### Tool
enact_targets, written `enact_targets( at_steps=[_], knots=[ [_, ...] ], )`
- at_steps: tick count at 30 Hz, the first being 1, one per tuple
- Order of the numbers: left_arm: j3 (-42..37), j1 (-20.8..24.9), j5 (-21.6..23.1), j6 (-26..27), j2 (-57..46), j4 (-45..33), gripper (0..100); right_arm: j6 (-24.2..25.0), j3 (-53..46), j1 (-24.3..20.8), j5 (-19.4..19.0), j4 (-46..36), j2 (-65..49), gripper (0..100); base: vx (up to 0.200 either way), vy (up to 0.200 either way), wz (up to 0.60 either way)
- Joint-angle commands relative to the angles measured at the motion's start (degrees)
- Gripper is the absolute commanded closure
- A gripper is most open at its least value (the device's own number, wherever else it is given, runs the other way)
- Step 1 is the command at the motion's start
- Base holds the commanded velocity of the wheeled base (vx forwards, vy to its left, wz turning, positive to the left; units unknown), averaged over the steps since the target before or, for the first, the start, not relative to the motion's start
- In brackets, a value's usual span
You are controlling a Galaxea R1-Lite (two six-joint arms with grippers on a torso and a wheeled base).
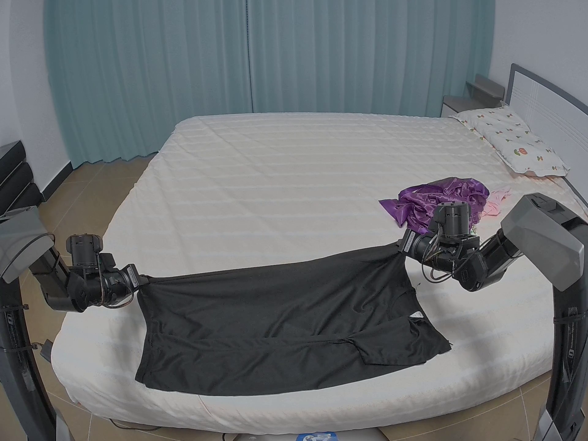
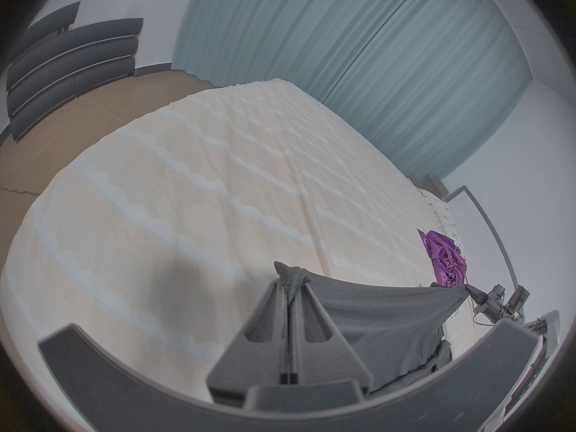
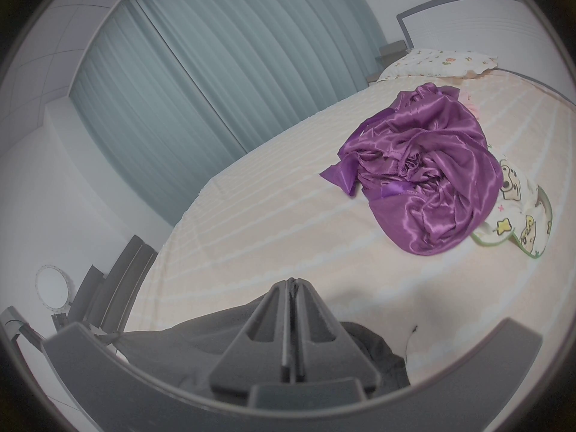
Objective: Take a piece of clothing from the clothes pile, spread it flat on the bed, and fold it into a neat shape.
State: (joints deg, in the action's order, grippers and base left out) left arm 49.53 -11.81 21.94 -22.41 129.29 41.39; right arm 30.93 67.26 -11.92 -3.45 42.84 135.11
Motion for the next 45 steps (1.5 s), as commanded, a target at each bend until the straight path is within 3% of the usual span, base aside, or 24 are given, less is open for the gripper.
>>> enact_targets(
  at_steps=[1,7,18,29,30,32,33,37,40,41,45],
  knots=[
    [-1.37,-0.05,0.12,0.79,-0.97,0.01,100,0.27,-5.47,0.32,-1.30,2.95,-2.75,100,0.000,0.000,0.00],
    [-5.94,-0.05,0.29,0.96,-1.41,6.07,100,-0.69,-14.78,0.67,-4.20,10.42,-3.18,100,0.000,0.000,0.00],
    [-14.64,0.12,0.03,10.19,0.96,8.18,100,-5.00,-21.99,0.15,-4.28,10.42,-0.46,100,0.000,0.000,0.00],
    [-19.47,0.12,0.47,10.10,3.51,13.37,100,-6.67,-23.57,-0.21,-4.28,10.34,1.56,100,0.000,0.000,0.00],
    [-20.26,0.21,0.47,10.19,3.86,14.25,0,-6.67,-23.57,-0.21,-4.28,10.25,1.56,100,0.000,0.000,0.00],
    [-21.23,0.30,0.29,10.45,4.39,15.65,0,-6.58,-23.49,-0.38,-4.28,10.51,1.91,100,0.000,0.000,0.00],
    [-21.32,0.30,0.29,10.45,4.39,15.92,0,-6.58,-23.49,-0.47,-4.28,10.51,1.91,0,0.000,0.000,0.00],
    [-23.08,0.39,0.12,10.28,4.21,19.96,0,-5.62,-23.49,-0.47,-4.28,11.21,1.39,0,0.000,0.000,0.00],
    [-25.10,0.04,0.03,10.10,3.95,24.62,0,-1.22,-23.49,-0.65,-4.28,11.39,-0.72,0,0.000,0.000,0.00],
    [-25.89,-0.58,0.03,9.93,2.72,26.64,0,2.38,-23.66,-1.17,-4.28,10.78,-2.75,0,0.000,0.000,0.00],
    [-26.15,-2.78,0.12,9.40,-0.89,26.46,0,4.84,-25.51,-1.61,-4.20,10.95,-4.06,0,0.000,0.000,0.00]
  ],
)
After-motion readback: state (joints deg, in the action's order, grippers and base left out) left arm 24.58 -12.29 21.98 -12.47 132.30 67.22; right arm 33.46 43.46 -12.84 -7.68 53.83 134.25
